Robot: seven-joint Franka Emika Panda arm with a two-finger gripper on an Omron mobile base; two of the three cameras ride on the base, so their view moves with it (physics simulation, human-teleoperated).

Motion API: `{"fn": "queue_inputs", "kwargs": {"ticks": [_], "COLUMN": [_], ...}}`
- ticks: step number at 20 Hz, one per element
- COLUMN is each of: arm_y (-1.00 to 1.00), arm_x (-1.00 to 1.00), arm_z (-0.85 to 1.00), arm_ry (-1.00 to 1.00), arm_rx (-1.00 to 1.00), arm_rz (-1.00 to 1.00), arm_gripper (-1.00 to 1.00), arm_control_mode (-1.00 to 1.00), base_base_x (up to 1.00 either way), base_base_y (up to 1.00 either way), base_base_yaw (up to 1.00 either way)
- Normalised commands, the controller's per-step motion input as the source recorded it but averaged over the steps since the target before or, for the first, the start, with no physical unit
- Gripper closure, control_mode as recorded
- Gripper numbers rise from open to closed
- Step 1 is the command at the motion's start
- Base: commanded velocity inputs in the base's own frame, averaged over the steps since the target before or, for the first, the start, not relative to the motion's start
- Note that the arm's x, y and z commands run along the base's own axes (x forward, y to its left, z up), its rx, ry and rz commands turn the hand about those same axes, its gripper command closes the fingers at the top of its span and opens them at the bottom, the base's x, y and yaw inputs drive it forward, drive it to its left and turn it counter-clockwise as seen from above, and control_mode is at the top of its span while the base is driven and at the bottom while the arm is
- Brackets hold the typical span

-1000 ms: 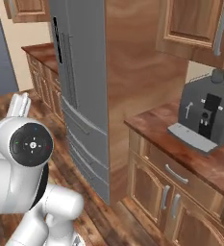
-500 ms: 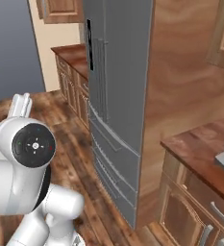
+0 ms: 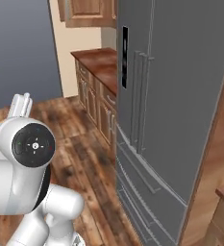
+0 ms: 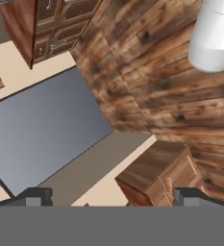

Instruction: Close all open cabinet doors.

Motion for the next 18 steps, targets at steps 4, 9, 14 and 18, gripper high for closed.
{"fn": "queue_inputs", "kwargs": {"ticks": [4,9,14,18], "arm_y": [0.0,0.0,0.0,0.0], "arm_x": [0.0,0.0,0.0,0.0], "arm_z": [0.0,0.0,0.0,0.0], "arm_ry": [0.0,0.0,0.0,0.0], "arm_rx": [0.0,0.0,0.0,0.0], "arm_rz": [0.0,0.0,0.0,0.0], "arm_gripper": [-1.0,-1.0,-1.0,-1.0], "arm_control_mode": [1.0,1.0,1.0,1.0], "base_base_x": [1.0,1.0,1.0,1.0], "base_base_y": [0.89,0.96,0.97,0.98], "base_base_yaw": [0.16,0.13,0.08,0.01]}}
